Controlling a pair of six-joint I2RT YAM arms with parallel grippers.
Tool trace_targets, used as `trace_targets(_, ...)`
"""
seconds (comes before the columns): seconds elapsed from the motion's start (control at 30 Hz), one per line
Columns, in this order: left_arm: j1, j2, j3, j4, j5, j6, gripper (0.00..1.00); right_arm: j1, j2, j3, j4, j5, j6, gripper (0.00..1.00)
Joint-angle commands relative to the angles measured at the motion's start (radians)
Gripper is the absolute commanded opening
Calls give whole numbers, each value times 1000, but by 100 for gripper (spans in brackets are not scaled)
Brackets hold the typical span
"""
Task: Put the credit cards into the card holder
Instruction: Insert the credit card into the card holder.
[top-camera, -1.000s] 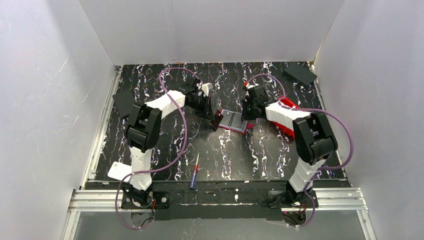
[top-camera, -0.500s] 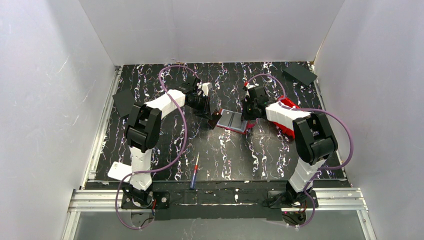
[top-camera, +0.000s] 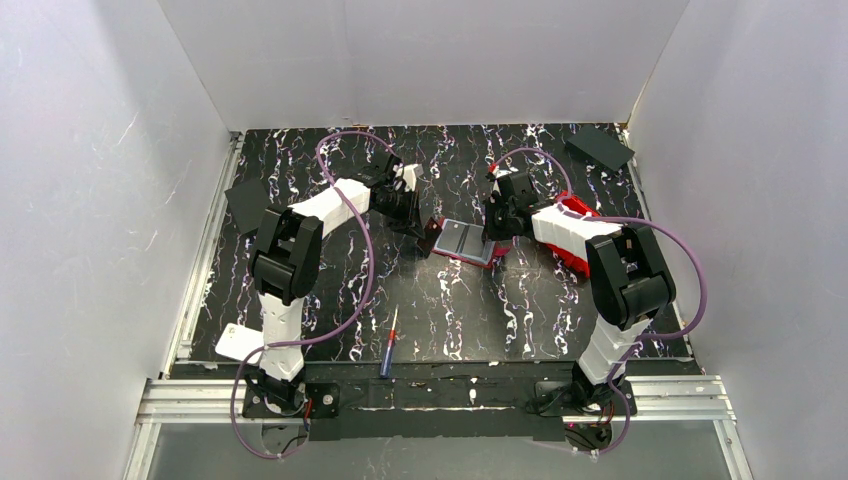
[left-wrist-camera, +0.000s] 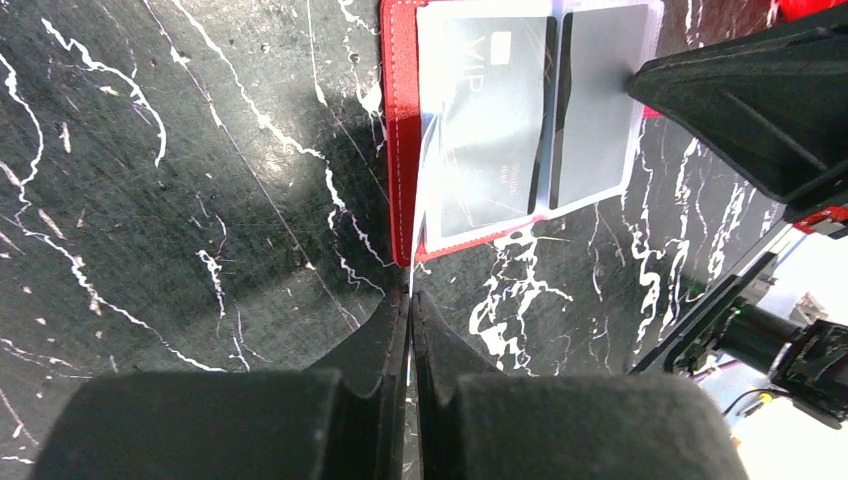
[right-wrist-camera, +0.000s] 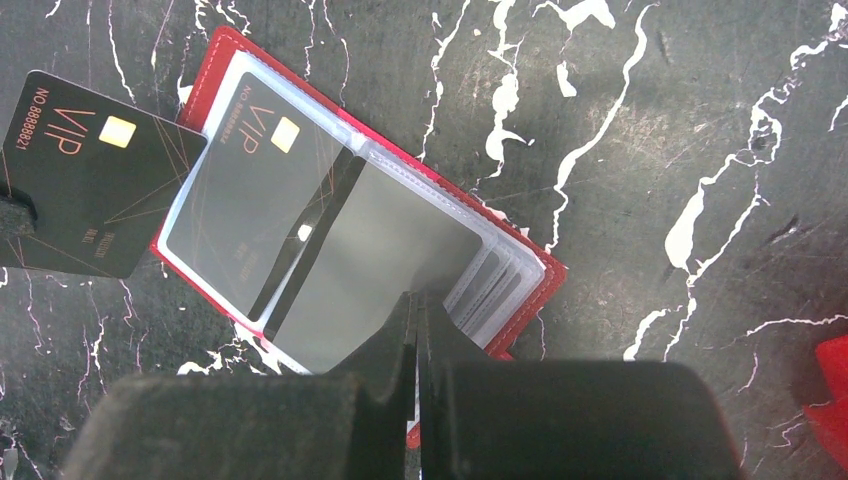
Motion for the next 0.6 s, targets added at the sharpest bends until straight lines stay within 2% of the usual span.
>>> trace_targets(0.0, 6, -53, 7, 6, 32, -48, 0, 2, 24, -28, -30, -8, -16, 1)
trace_targets(0.33, 23, -71, -51, 48, 31, -92, 0, 2, 22, -35, -27, -22, -18, 1)
trace_targets(0.4, 23, -62, -62, 88, 105, -107, 0, 2, 22, -35, -27, -23, -17, 1)
trace_targets(0.5, 24, -117, -147, 274, 219, -152, 0, 2, 19, -36, -26, -28, -15, 1)
trace_targets(0.57, 22, -129, -155, 304, 242, -178, 0, 2, 18, -38, -24, -32, -10, 1)
